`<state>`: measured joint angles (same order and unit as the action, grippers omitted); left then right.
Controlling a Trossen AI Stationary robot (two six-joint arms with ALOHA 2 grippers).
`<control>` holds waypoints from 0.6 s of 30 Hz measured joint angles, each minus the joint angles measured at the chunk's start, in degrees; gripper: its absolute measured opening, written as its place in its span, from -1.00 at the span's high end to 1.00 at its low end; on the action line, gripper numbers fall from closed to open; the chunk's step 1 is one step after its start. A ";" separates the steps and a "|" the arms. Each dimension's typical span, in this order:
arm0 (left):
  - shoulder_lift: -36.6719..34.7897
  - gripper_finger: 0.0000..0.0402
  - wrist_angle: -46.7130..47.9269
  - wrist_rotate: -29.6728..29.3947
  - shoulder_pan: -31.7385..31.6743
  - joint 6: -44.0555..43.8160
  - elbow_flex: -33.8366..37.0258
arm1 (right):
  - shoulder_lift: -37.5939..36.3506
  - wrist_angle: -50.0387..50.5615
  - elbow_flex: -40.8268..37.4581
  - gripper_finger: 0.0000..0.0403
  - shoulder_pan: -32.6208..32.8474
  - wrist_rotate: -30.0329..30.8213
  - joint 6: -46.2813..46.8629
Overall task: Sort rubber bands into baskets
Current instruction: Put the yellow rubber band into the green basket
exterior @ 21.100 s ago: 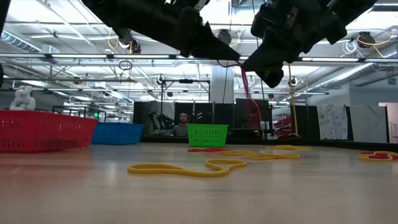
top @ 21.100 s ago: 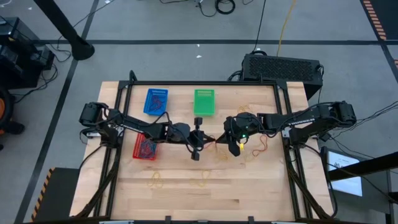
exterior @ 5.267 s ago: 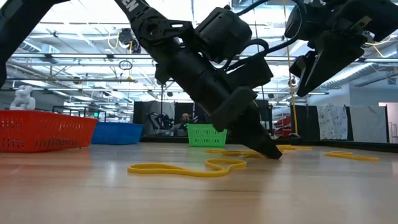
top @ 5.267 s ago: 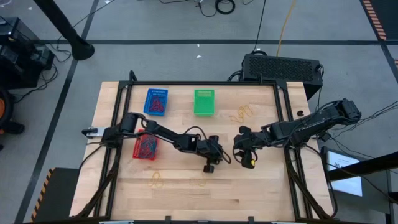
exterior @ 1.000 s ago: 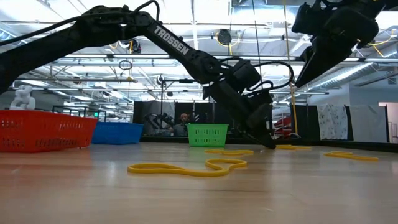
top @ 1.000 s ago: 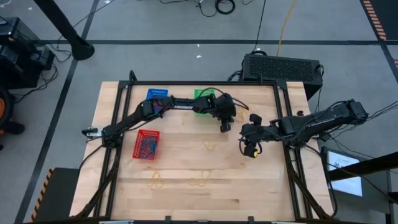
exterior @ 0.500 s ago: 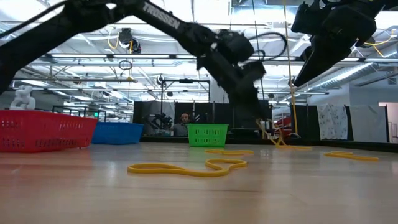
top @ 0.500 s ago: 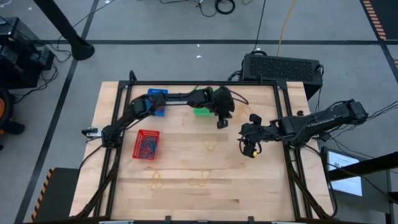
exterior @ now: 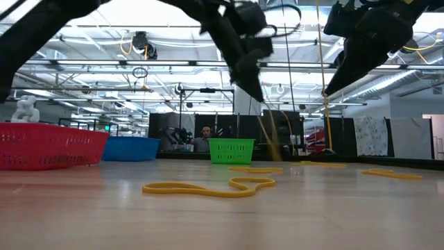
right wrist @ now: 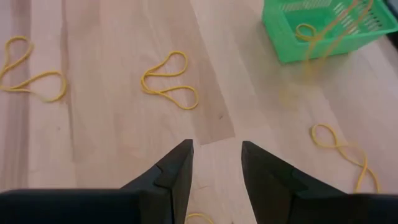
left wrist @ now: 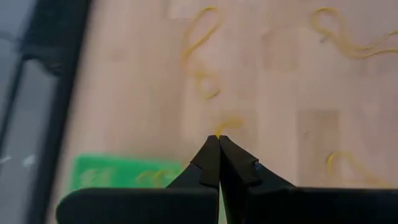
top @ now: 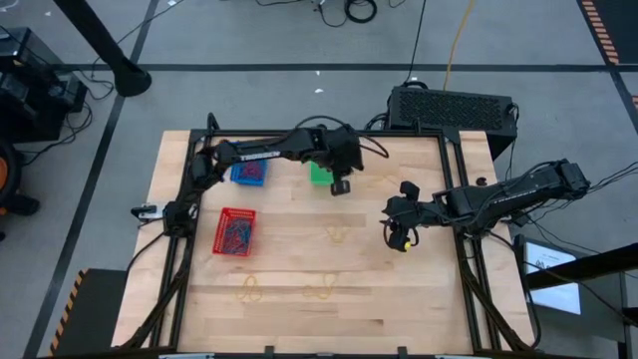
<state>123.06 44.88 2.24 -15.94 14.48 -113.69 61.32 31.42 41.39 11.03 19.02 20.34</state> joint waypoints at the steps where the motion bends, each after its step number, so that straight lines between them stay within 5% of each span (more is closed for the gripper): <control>1: -1.06 1.00 1.37 -1.79 0.00 0.00 0.00 | 0.00 -0.04 0.00 0.35 0.00 0.42 0.02; 18: -5.11 1.00 15.59 -22.56 -1.37 -0.24 -0.11 | 1.45 -1.66 0.00 0.35 0.00 0.81 0.00</control>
<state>117.95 60.47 -20.32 -17.31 14.24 -113.80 62.77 29.76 41.39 11.03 19.84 20.34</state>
